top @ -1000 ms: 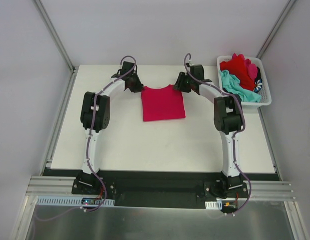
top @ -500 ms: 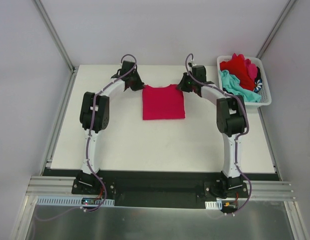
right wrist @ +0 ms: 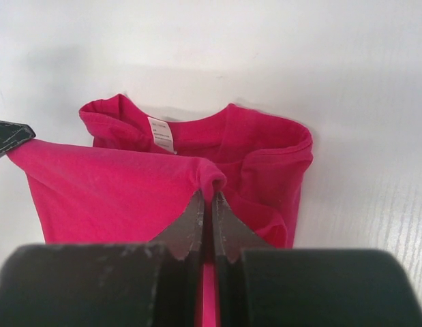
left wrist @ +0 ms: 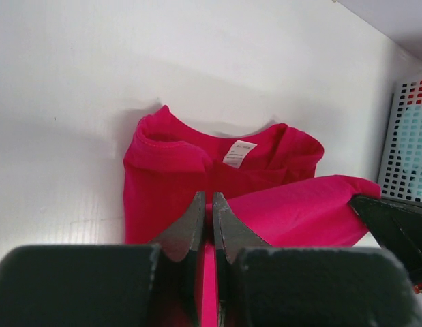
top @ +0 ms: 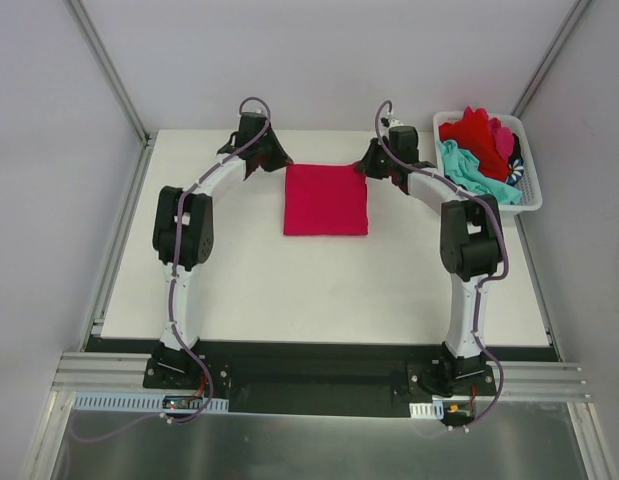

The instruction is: Fold and stack the t-shirts

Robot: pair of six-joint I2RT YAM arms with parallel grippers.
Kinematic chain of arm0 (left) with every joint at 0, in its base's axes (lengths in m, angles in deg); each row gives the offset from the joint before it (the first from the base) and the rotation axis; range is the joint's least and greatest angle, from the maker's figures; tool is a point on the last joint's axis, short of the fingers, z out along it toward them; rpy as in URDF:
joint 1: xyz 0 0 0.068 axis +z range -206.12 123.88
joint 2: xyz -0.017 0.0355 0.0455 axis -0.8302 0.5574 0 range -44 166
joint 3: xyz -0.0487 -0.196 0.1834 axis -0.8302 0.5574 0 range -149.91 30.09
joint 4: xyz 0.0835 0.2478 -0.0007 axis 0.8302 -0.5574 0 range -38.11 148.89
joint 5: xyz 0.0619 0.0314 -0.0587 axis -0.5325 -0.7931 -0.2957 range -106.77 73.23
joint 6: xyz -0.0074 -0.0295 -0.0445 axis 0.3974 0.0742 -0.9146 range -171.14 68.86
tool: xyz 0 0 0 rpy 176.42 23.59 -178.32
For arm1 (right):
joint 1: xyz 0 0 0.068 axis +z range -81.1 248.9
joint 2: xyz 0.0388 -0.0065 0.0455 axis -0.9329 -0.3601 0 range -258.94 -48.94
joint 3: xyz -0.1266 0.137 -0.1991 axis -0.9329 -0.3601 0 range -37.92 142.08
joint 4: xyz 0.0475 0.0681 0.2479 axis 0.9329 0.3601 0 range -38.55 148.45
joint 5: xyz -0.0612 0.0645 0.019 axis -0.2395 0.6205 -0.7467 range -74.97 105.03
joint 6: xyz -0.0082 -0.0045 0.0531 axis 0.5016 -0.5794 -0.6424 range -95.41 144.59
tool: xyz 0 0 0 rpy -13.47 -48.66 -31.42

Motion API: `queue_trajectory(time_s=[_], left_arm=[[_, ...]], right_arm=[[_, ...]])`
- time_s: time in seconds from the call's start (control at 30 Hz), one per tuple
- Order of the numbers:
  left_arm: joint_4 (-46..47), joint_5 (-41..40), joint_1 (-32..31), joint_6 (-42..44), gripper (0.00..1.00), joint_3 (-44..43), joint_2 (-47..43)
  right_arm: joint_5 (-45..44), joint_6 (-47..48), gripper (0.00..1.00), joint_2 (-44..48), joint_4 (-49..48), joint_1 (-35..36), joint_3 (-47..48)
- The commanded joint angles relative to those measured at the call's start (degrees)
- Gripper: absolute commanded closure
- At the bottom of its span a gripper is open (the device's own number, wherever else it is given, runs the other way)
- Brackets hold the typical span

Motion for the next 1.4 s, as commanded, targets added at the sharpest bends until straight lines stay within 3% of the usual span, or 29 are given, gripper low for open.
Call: queue_trajectory(time_s=[0.0,0.23,0.4,0.43,0.47,0.5,0.57,0.6,0.67,0.73,0.8,0.87,0.9,1.03,1.13,1.37], left_arm=[[2.23,0.36,-0.69,-0.07,1.0,-2.56,0.68],[2.14,0.37,-0.69,-0.07,1.0,-5.55,5.77],[1.7,-1.13,-0.69,-0.86,0.97,-6.78,7.89],[1.09,-1.13,-0.6,-0.69,0.88,-7.74,8.5],[0.73,-0.96,-0.6,-0.25,0.73,-8.27,8.85],[0.21,-1.04,-0.51,0.1,0.39,-8.71,8.95],[-1.55,-2.01,-0.25,1.59,0.14,-10.03,7.55],[-2.08,-2.36,-0.07,2.3,0.01,-10.56,6.76],[-4.35,-2.89,0.45,4.92,0.01,-12.39,3.42],[-6.12,-3.15,1.42,6.43,0.01,-13.54,-1.3],[-7.87,-2.45,2.12,8.28,0.01,-13.2,-5.1],[-8.93,-1.75,2.12,8.37,0.01,-10.84,-10.99],[-9.29,0.17,2.12,7.85,0.01,-9.52,-12.75],[-6.76,7.02,1.69,1.35,0.02,-1.0,-18.91],[-3.51,10.71,0.9,-2.78,0.05,0.77,-16.65],[7.29,12.41,-0.6,-8.41,0.05,-0.45,-8.29]], right_arm=[[-1.1,1.18,0.99,0.75,-0.59,-1.27,0.96],[-2.32,1.71,0.99,-1.01,-0.58,-1.88,0.7],[0.31,1.97,0.89,-4.96,2.3,-2.24,6.65],[0.14,2.14,0.86,-5.83,2.66,-2.32,7.02],[0.22,2.14,0.66,-6.1,2.93,-2.32,7.37],[0.13,2.32,0.49,-6.28,4.41,-2.58,8.68],[-0.04,3.46,0.2,-5.59,7.57,-2.94,10.36],[-0.39,3.9,0.13,-4.54,9.42,-3.46,10.89],[-2.14,6.53,0.06,-2.25,13.63,-3.82,15.79],[-3.47,9.16,0.03,-1.28,24.25,-4.17,24.11],[-1.46,9.18,0.03,2.58,29.27,-4.52,24.96],[3.28,4.99,0.09,7.32,27.2,-4.52,17.81],[5.56,2.69,0.1,11.95,22.32,-4.61,14.7],[17.26,-11.98,0.15,16.48,3.23,-3.91,0.54],[16.48,-14.64,0.1,11.75,1.61,-3.2,0.34],[12.71,-12.54,0.1,2.43,0.56,-3.29,4.91]])
